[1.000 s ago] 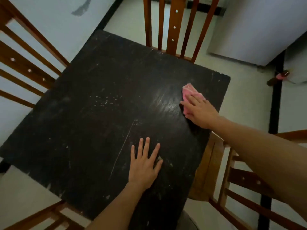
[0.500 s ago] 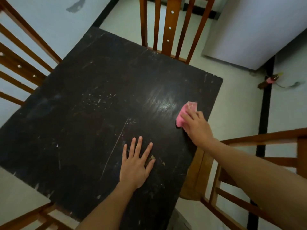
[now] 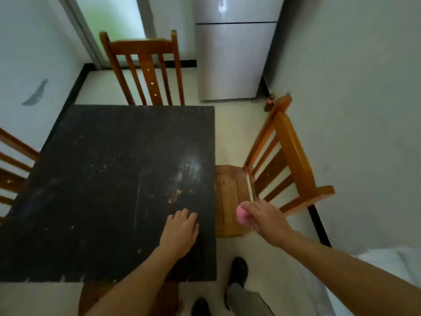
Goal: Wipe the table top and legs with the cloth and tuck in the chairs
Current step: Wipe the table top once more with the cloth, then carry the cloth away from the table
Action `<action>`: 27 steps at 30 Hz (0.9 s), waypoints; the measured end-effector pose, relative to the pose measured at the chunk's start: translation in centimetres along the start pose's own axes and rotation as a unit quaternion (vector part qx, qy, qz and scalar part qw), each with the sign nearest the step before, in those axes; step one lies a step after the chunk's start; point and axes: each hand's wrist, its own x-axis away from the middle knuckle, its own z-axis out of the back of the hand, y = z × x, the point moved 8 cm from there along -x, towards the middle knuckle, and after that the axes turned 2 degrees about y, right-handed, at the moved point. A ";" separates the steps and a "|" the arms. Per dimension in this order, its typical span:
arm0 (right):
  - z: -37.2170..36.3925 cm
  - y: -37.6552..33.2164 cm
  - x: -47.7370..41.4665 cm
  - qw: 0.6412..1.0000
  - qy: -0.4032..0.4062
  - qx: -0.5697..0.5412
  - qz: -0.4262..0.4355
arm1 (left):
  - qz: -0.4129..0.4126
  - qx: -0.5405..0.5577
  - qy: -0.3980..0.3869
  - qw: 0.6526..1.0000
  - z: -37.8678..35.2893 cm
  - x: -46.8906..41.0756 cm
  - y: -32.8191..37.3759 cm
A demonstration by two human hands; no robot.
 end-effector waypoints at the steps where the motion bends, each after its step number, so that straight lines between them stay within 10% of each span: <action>1: 0.5 0.7 1.8 1.000 0.011 -0.007 -0.007 | -0.028 -0.001 0.004 1.000 -0.1 0.4 1.6; 9: 1.4 12.3 20.4 0.976 0.115 -0.013 -0.187 | -0.246 -0.070 -0.031 0.966 -3.8 2.1 19.4; 27: -5.2 37.4 45.3 0.858 0.032 -0.084 -0.506 | -0.422 -0.060 -0.101 0.899 -20.6 -4.8 54.4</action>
